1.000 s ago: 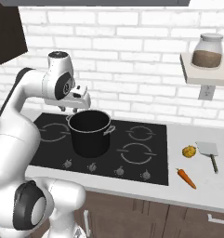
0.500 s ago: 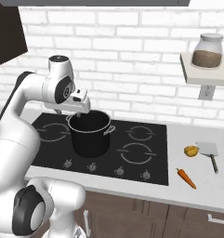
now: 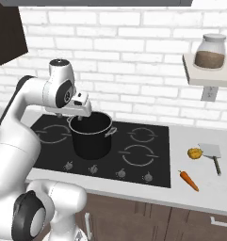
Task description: Put the carrot and squash in the pot. Retrieve the spatula and lightly stir the vegetables in the pot.
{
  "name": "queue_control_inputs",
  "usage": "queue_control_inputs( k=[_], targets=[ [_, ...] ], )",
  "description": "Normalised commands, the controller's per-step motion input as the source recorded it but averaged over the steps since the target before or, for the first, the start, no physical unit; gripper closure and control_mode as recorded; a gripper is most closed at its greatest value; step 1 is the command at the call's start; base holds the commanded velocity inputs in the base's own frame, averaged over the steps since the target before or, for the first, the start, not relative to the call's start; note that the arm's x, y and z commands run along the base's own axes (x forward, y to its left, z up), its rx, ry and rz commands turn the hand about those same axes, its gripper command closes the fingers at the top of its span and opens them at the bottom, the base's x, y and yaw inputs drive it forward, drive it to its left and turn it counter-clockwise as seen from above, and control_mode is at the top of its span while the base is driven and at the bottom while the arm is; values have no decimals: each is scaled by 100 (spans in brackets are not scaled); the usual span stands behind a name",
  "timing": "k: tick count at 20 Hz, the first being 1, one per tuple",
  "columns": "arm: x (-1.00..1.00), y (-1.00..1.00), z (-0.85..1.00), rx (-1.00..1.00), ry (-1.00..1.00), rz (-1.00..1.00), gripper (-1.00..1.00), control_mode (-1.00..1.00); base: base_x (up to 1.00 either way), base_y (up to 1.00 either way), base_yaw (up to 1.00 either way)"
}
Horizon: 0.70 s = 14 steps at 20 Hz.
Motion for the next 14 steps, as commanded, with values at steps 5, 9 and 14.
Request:
queue_control_inputs(
  k=[5, 9, 14],
  targets=[
    [0, -1, 0, 0, 0, 0, -100, -100, 0, 0, 0],
    [0, -23, 0, 0, 0, 0, -100, -100, 0, 0, 0],
    [0, -38, 0, 0, 1, 0, -100, -100, 0, 0, 0]
  ],
)
